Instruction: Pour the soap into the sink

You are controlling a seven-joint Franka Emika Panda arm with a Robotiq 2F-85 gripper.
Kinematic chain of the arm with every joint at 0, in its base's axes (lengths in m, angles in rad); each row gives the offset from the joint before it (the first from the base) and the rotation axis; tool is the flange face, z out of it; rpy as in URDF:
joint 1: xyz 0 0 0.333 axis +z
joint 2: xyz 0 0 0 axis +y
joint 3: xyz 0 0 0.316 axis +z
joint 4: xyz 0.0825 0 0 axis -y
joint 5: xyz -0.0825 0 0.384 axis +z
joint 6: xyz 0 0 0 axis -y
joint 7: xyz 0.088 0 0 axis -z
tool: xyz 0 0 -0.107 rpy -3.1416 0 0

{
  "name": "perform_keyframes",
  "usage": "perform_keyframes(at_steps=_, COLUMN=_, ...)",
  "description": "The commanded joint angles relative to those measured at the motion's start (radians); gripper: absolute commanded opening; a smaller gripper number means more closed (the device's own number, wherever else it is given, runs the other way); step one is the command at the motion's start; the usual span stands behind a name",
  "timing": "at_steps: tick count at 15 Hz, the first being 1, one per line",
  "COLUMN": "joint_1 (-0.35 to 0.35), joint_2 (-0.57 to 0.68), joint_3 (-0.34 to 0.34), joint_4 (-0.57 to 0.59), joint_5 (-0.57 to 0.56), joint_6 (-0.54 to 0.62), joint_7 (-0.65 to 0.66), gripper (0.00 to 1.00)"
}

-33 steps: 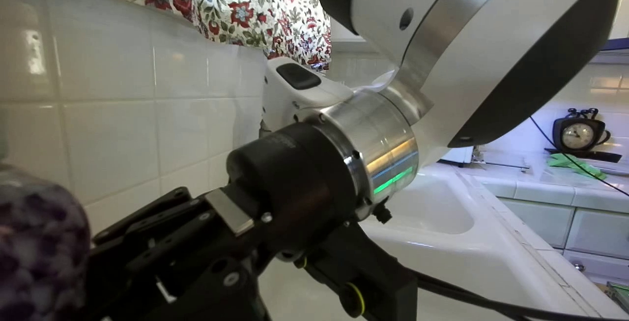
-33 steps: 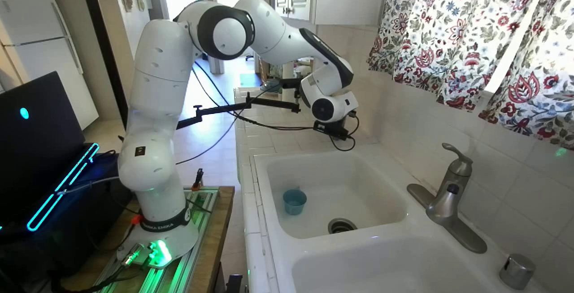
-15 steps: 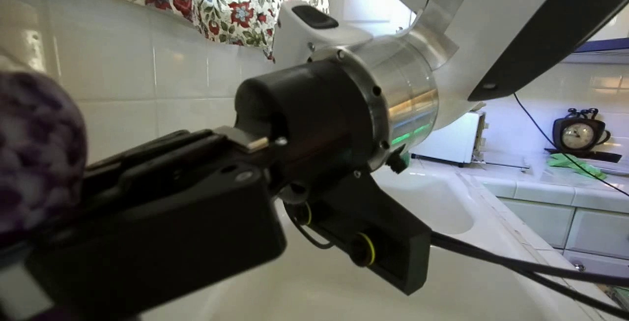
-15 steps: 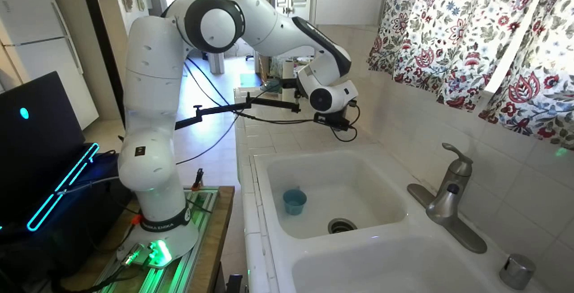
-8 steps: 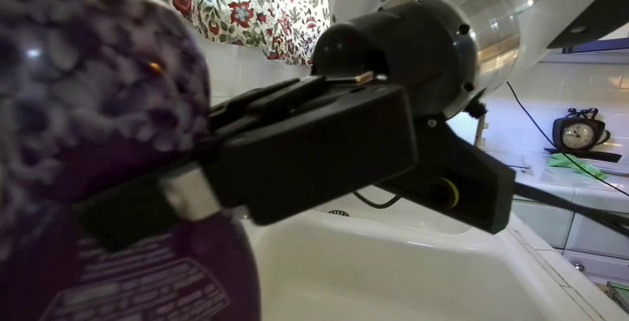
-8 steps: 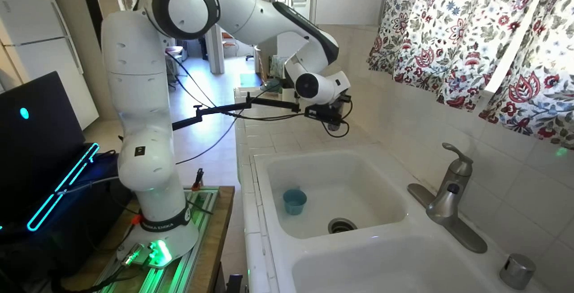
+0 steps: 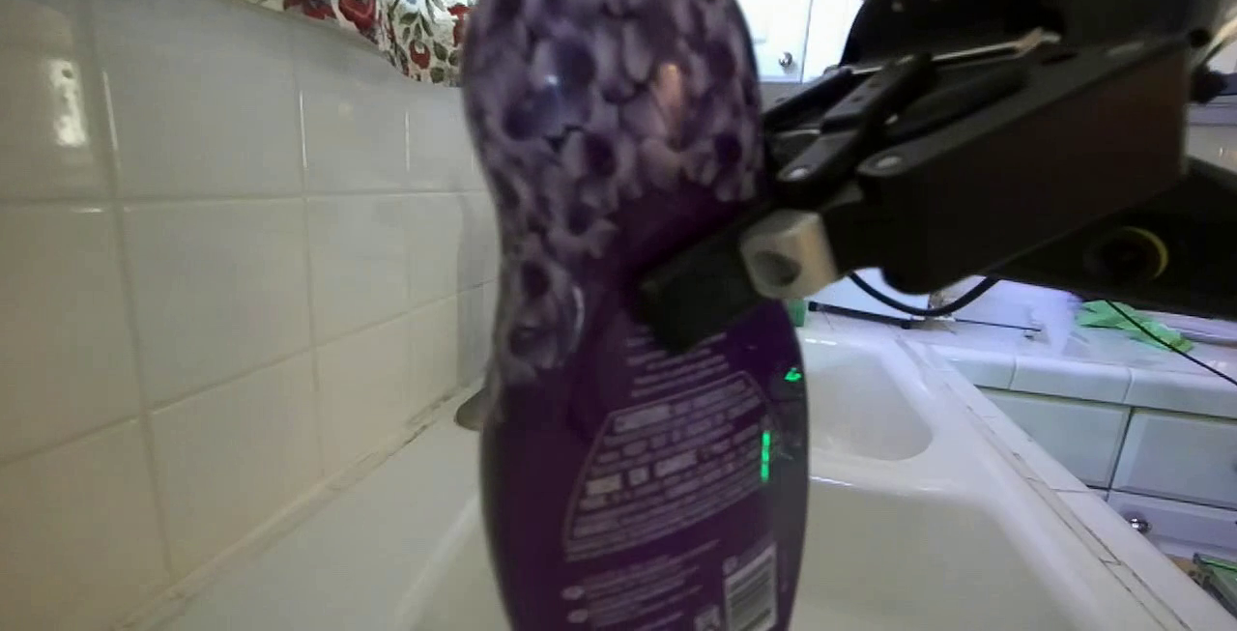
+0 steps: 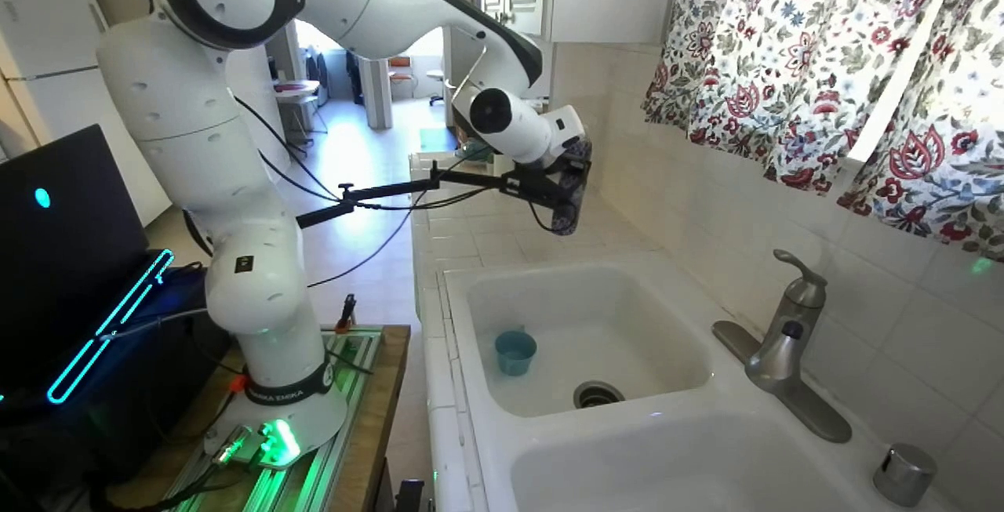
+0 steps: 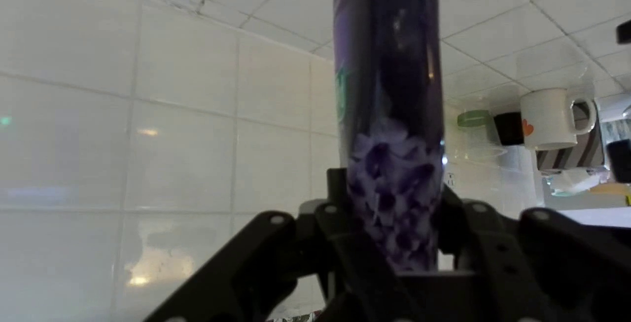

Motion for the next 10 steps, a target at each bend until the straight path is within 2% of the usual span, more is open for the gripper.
perform_keyframes(at_steps=1, joint_1=-0.026, joint_2=-0.145, joint_3=0.055, joint_4=-0.150, joint_5=-0.206, joint_6=0.043, joint_7=0.264, gripper=0.21)
perform_keyframes(at_steps=4, joint_1=-0.046, joint_2=-0.219, joint_3=0.068, joint_4=-0.259, joint_5=-0.390, joint_6=0.046, joint_7=0.463, gripper=0.19)
perform_keyframes(at_steps=6, joint_1=-0.072, joint_2=-0.265, joint_3=0.061, joint_4=-0.325, joint_5=-0.537, joint_6=0.023, joint_7=0.593, gripper=0.22)
perform_keyframes(at_steps=8, joint_1=-0.171, joint_2=-0.322, joint_3=0.107, joint_4=-0.387, joint_5=-0.697, joint_6=-0.026, joint_7=0.731, gripper=0.23)
perform_keyframes(at_steps=10, joint_1=-0.320, joint_2=-0.390, joint_3=0.171, joint_4=-0.424, joint_5=-0.856, joint_6=-0.136, joint_7=0.848, gripper=0.23)
